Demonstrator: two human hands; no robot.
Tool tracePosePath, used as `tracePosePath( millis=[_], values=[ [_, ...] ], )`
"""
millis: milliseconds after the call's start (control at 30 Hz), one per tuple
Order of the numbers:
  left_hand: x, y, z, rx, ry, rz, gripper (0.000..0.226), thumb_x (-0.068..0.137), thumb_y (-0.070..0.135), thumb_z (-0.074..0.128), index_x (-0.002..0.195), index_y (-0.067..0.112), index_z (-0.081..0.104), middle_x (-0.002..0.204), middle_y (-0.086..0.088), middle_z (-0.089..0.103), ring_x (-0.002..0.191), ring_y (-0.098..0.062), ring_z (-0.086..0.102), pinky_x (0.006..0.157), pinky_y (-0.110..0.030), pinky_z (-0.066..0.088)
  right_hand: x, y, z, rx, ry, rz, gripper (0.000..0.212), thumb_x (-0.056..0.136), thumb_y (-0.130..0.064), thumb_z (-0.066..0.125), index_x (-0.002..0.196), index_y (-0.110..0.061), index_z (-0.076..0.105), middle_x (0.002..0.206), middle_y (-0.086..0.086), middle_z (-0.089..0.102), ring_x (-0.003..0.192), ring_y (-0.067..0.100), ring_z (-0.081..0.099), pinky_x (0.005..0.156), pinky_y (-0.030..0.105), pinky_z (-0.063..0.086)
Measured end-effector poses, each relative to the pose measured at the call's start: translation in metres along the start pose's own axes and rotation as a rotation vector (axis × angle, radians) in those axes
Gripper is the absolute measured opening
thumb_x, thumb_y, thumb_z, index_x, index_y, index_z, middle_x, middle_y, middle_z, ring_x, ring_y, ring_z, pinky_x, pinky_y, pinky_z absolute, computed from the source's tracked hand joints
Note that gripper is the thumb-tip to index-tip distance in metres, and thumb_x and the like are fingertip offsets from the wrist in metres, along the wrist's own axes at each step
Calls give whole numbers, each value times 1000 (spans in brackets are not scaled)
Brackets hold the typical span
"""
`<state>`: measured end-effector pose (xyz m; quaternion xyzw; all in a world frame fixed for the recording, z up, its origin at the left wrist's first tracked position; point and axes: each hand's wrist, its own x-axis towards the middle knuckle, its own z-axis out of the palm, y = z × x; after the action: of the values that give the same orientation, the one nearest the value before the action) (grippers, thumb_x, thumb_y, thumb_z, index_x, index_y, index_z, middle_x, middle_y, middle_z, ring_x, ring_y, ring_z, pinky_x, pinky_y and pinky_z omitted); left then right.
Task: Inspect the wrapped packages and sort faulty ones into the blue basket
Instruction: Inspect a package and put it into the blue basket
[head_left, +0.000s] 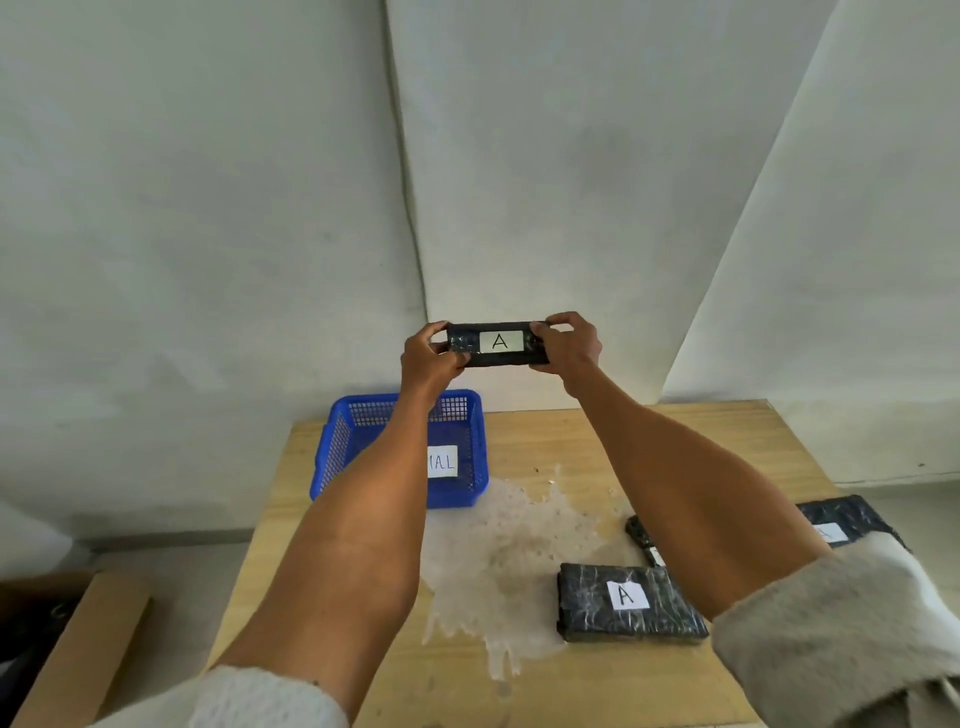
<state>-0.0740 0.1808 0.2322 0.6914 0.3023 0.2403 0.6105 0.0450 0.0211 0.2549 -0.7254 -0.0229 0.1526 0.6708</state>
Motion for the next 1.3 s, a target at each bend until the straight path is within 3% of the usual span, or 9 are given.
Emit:
tracePosePath(
  millis=[200, 433, 600, 733, 867, 1133, 1300],
  values=[
    [8, 17, -7, -61, 7, 40, 61, 75, -5, 77, 128, 18, 61, 111, -17, 70, 101, -28, 70, 78, -36, 62, 2, -13, 4, 29, -7, -29, 23, 85, -19, 81, 103, -12, 69, 106, 16, 67, 91, 30, 72, 61, 44, 64],
    [13, 29, 3, -43, 23, 137, 58, 73, -4, 80, 123, 18, 62, 114, -12, 69, 108, -22, 67, 80, -40, 62, 15, -30, 0, 39, 2, -103, 19, 87, -14, 78, 102, -9, 69, 86, 9, 68, 82, 28, 72, 54, 40, 63],
    [15, 32, 13, -21, 57, 173, 59, 72, -4, 79, 125, 17, 61, 117, -12, 69, 111, -21, 65, 80, -42, 62, 26, -32, -4, 49, 21, -139, 17, 85, -12, 79, 99, -10, 69, 91, 11, 70, 84, 29, 72, 56, 43, 63],
    [16, 39, 19, -159, 95, 42, 44, 77, 0, 76, 116, 17, 66, 108, -15, 71, 101, -27, 70, 76, -38, 63, 34, -29, -12, 52, -115, -169, 27, 85, -9, 78, 108, -14, 66, 102, 17, 72, 93, 30, 72, 68, 40, 65],
    [16, 53, 23, -247, 270, -37, 16, 84, 17, 77, 98, 15, 72, 101, -14, 72, 84, -21, 72, 60, -33, 62, 36, -23, -23, 152, -373, -158, 55, 79, 15, 72, 127, -8, 56, 112, 26, 66, 96, 32, 69, 88, 44, 61],
    [13, 60, 35, -231, 265, -45, 18, 84, 11, 77, 101, 12, 73, 92, -11, 71, 73, -20, 72, 55, -33, 61, 34, -16, -37, 90, -304, -241, 58, 76, 20, 73, 121, -13, 58, 115, 22, 66, 105, 34, 68, 83, 44, 63],
    [13, 60, 40, -226, 254, -28, 19, 84, 10, 75, 102, 15, 72, 101, -11, 71, 82, -23, 73, 59, -33, 62, 30, -16, -43, 40, -243, -275, 57, 77, 16, 75, 123, -13, 57, 117, 15, 69, 98, 29, 72, 80, 44, 63]
  ],
)
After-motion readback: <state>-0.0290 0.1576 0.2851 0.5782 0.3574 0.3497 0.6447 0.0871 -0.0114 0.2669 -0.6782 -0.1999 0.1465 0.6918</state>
